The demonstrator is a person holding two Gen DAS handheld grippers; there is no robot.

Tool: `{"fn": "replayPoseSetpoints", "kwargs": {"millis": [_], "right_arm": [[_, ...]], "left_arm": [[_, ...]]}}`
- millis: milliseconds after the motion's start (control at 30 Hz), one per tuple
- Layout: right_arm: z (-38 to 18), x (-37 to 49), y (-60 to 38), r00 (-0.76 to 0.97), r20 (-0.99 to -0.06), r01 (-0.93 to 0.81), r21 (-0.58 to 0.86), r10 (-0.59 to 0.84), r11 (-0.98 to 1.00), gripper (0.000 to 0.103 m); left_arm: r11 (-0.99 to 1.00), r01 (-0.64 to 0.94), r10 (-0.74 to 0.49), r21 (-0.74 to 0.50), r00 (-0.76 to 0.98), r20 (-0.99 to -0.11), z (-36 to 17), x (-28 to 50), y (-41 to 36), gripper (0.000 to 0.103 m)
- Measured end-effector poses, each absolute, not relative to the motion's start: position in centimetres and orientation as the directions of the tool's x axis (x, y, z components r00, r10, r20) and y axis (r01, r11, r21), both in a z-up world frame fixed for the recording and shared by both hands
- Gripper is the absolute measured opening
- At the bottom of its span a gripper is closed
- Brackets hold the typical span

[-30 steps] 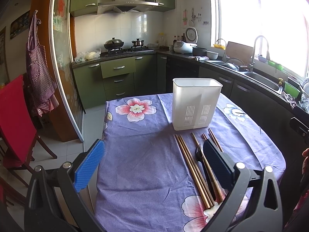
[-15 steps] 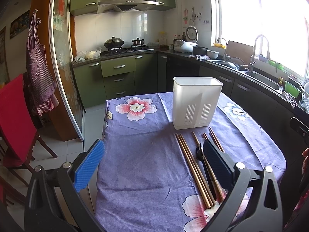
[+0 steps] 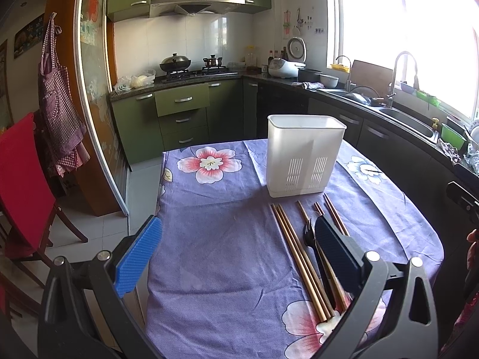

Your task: Organize utensils

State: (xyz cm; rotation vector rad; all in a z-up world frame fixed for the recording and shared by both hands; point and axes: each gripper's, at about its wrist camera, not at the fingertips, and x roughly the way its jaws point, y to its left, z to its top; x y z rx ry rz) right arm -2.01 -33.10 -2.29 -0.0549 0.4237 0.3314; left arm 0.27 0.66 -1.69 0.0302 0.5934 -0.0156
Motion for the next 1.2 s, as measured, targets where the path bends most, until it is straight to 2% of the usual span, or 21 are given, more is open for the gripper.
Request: {"fn": "replayPoseSetpoints", "kwargs": {"millis": [100, 400, 500, 567, 700, 900, 967, 1033, 1200], "right_arm": [[-2.5, -1.1, -32.9, 0.852, -0.434, -0.323, 0.004, 0.293, 0.946, 0.099], [-3.7, 4.0, -33.0, 0.789, -0.553, -0.307, 0.019, 0.266, 0.951, 0.099], [-4.4, 5.9, -32.6, 0.743, -0.600, -0.339, 0.048, 0.299, 0.939, 0.099], [-5.0, 7.3, -32.6, 0.702, -0.646, -0.338, 0.067, 0.299, 0.939, 0.099], [-5.5, 9.0, -33.0, 0.675, -0.683, -0.309, 0.081, 0.278, 0.948, 0.099], [-6.3, 9.7, -33.7, 0.640, -0.701, -0.309, 0.139, 0.314, 0.941, 0.099], [-6.6, 9.7, -33.8, 0.631, -0.707, -0.313, 0.145, 0.319, 0.939, 0.099], [-7.0, 9.9, -33.8, 0.623, -0.712, -0.316, 0.149, 0.324, 0.937, 0.099], [-7.5, 10.1, -33.9, 0.615, -0.716, -0.324, 0.154, 0.332, 0.933, 0.099]], "left_arm": [[0.999, 0.043, -0.031, 0.005, 0.805, -0.593, -2.2, 1.3, 0.4, 0.097], [0.989, 0.139, -0.127, -0.055, 0.594, -0.795, -4.5, 7.4, -3.3, 0.097], [0.987, 0.161, -0.113, -0.029, 0.547, -0.830, -5.3, 8.9, -5.2, 0.097], [0.984, 0.168, -0.134, -0.056, 0.497, -0.858, -6.3, 10.0, -6.2, 0.097], [0.979, 0.155, -0.183, -0.131, 0.393, -0.901, -8.5, 12.0, -7.5, 0.097], [0.990, 0.116, -0.120, -0.084, 0.348, -0.930, -10.7, 14.2, -8.7, 0.097], [0.992, 0.117, -0.093, -0.055, 0.349, -0.933, -10.9, 14.6, -9.0, 0.094], [0.993, 0.111, -0.069, -0.032, 0.343, -0.937, -11.2, 15.0, -9.4, 0.080], [0.995, 0.100, -0.057, -0.027, 0.310, -0.949, -12.1, 15.5, -9.7, 0.062]]}}
